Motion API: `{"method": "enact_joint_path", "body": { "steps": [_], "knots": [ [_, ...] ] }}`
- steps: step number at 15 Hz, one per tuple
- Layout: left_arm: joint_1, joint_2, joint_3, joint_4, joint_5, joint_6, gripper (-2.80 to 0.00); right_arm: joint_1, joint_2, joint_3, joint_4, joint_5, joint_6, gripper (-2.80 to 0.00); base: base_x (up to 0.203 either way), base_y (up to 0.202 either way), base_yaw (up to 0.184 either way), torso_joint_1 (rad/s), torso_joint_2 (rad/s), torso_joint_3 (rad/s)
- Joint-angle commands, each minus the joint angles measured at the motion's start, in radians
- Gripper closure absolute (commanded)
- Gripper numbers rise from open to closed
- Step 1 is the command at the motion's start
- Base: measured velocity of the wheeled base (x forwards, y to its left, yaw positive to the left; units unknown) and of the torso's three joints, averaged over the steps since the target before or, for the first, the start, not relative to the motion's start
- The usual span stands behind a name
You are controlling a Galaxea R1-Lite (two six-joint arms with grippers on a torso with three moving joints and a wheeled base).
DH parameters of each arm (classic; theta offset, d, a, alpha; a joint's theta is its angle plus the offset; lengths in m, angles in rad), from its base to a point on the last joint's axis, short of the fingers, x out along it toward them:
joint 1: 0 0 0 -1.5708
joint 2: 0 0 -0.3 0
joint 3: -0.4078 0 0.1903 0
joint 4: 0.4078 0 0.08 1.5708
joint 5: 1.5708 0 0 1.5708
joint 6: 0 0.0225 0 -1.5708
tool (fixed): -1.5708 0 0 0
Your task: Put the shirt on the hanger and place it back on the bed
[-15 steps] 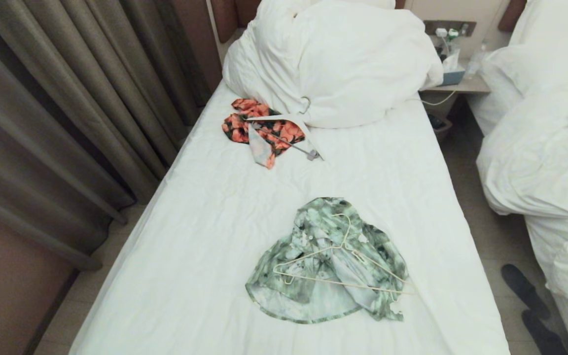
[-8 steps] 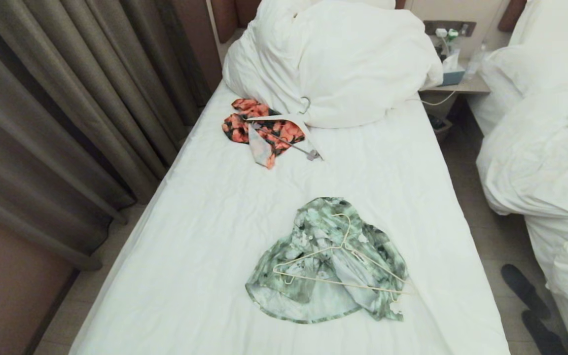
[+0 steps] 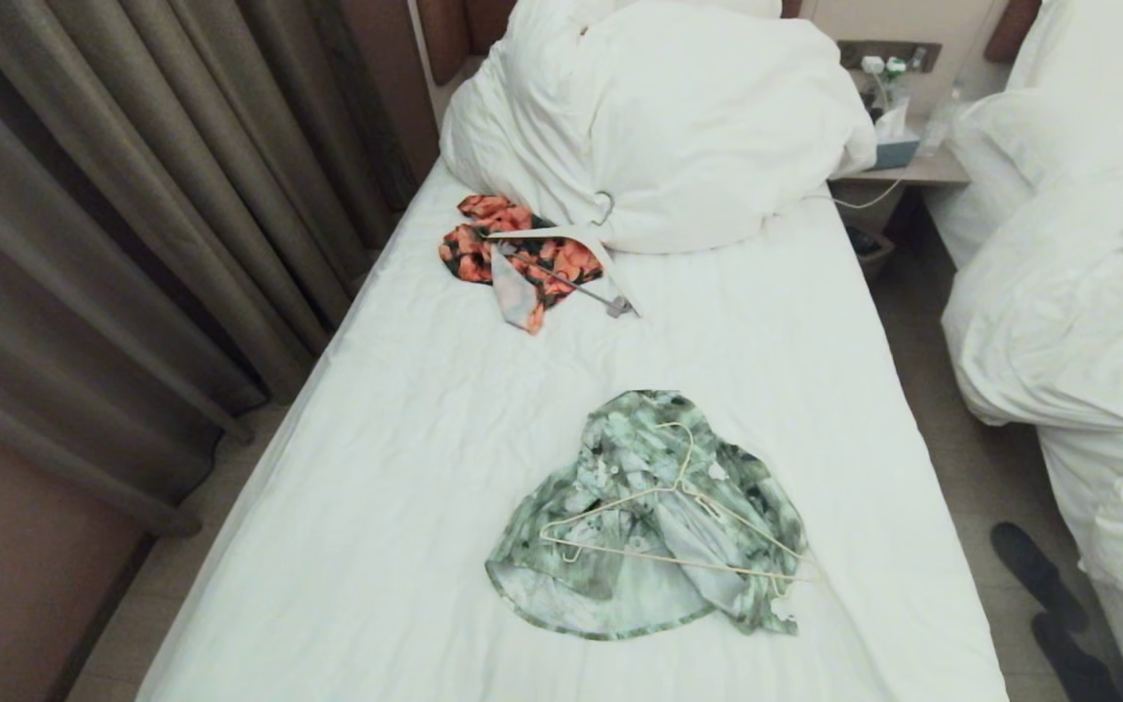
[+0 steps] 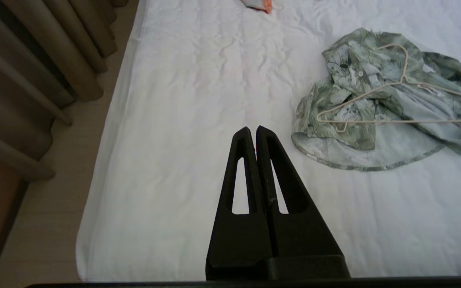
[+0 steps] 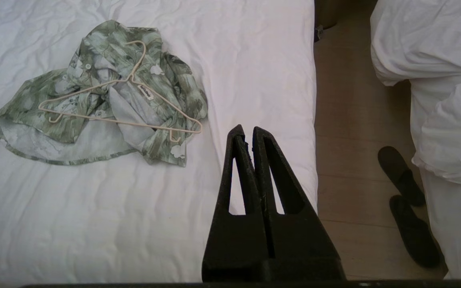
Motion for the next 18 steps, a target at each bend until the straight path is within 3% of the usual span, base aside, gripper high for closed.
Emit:
{"method": "enact_joint_path", "body": {
  "steps": [1,3,18],
  "knots": [
    [0.000,0.003,0.000,-0.001,0.015,-0.035,0.00,0.001,0.003,0.000,-0.001,0.003,-0.004,0.00,0.000,0.000,0.000,0.000,0.00,0.000],
    [0.000,0.003,0.003,-0.011,0.036,-0.085,0.00,0.001,0.003,0.000,-0.002,0.004,-0.008,0.00,0.000,0.000,0.000,0.000,0.00,0.000],
    [0.000,0.004,0.003,-0.014,0.037,-0.076,0.00,0.001,0.003,0.000,0.000,0.003,-0.002,0.00,0.000,0.000,0.000,0.000,0.00,0.000]
  ]
}}
